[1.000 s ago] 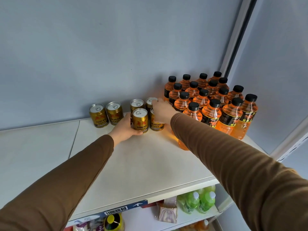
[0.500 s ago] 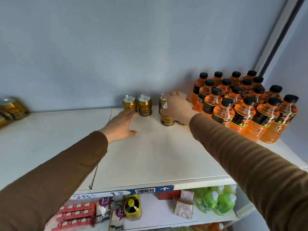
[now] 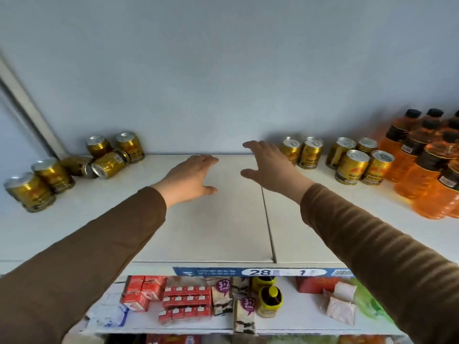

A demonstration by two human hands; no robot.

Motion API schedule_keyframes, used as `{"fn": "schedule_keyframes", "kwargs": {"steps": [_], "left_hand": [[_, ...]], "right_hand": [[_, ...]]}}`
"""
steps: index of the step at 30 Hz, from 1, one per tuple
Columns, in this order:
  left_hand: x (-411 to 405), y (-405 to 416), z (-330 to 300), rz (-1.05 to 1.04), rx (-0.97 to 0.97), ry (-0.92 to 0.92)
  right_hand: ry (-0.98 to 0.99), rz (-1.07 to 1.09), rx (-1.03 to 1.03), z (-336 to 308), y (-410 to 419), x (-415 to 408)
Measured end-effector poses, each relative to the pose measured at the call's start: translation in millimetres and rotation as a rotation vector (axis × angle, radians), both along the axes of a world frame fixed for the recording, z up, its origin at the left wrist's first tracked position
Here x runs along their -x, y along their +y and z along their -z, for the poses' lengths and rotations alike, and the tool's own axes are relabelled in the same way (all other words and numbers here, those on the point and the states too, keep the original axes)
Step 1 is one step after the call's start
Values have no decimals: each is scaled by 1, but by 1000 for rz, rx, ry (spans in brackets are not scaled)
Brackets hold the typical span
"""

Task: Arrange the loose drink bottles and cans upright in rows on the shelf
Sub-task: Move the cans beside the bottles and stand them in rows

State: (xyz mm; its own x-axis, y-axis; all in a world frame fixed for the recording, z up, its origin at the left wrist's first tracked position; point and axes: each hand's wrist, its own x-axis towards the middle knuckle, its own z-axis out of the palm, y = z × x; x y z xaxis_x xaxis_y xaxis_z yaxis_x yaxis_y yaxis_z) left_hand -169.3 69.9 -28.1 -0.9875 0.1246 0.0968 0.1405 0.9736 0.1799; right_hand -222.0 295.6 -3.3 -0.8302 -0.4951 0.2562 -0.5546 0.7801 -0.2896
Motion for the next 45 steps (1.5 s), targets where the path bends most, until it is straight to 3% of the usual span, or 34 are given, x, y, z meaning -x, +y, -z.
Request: {"fn": "schedule_keyframes", "kwargs": {"steps": [13, 25, 31, 39, 45], "left_hand": [[-42, -126, -8, -83, 25, -18], [-87, -309, -35, -43, 67, 62], [-103, -382, -33, -145, 99, -43], [-130, -420, 18, -394, -299, 18], [-146, -416, 73, -554, -865, 159]], "right_hand": [[-40, -178, 61, 17, -153, -30], [-144, -234, 174, 7, -338, -71], [-210, -287, 168, 10, -405, -72], [-286, -409, 74, 14, -473, -54], [-354, -450, -53, 16, -504, -48]]}}
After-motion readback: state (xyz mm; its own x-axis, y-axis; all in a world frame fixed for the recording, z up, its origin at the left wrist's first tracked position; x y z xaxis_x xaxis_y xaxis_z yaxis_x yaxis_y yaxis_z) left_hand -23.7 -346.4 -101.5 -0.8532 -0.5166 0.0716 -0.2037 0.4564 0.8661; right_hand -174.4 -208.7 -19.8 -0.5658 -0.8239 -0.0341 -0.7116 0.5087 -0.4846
